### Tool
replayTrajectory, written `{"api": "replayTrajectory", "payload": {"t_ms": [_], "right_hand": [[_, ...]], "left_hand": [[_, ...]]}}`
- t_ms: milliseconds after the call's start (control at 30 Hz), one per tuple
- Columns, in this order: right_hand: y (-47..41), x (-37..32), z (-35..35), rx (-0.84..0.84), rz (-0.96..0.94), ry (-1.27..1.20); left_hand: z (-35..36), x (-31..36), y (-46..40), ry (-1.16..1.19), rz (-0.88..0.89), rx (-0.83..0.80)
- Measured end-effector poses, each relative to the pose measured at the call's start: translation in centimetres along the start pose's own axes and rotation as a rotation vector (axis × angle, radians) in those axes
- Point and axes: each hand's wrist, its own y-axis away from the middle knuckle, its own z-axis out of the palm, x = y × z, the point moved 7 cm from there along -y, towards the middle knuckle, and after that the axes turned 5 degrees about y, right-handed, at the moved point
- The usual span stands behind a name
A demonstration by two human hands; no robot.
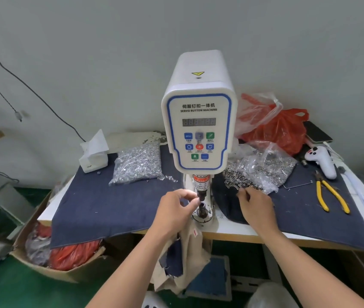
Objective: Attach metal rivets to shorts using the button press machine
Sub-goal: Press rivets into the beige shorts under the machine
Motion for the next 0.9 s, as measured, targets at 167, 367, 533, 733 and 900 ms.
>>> {"api": "replayTrajectory", "payload": {"t_ms": [167, 367, 533, 733, 900], "right_hand": [[0.0, 0.2, 0.1, 0.014, -0.030, -0.002], [-0.1, 0.5, 0.2, 0.030, -0.038, 0.006], [0.0, 0.5, 0.3, 0.033, -0.052, -0.002], [-0.1, 0.4, 0.3, 0.046, -0.079, -0.005], [-0.1, 0.5, 0.3, 0.071, -0.083, -0.009]], "left_hand": [[0.3, 0.8, 0.3, -0.056, 0.010, -0.009], [0.4, 1.4, 0.5, -0.126, 0.022, -0.035], [0.0, 1.9, 0.4, -0.197, 0.021, -0.025], [0.1, 2.8, 0.1, -0.330, 0.033, -0.016], [0.1, 2.8, -0.3, -0.349, 0.056, -0.030]]}}
